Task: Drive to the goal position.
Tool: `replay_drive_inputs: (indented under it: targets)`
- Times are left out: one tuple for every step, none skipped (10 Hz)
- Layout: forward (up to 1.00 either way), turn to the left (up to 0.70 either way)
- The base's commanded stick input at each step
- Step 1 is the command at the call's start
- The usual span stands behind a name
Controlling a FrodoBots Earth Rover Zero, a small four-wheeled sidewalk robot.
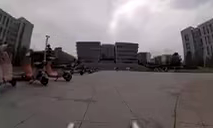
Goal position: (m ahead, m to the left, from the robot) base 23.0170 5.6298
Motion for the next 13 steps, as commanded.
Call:
replay_drive_inputs:
  targets:
    - [0.70,0.00]
    - [0.70,0.00]
    - [0.70,0.00]
    - [0.70,0.00]
    - [0.70,0.00]
    - [0.70,0.00]
    - [0.70,0.00]
    - [0.70,0.00]
    - [0.70,0.00]
    - [0.70,0.00]
    - [0.70,0.00]
    - [0.70,0.00]
    - [0.70,0.00]
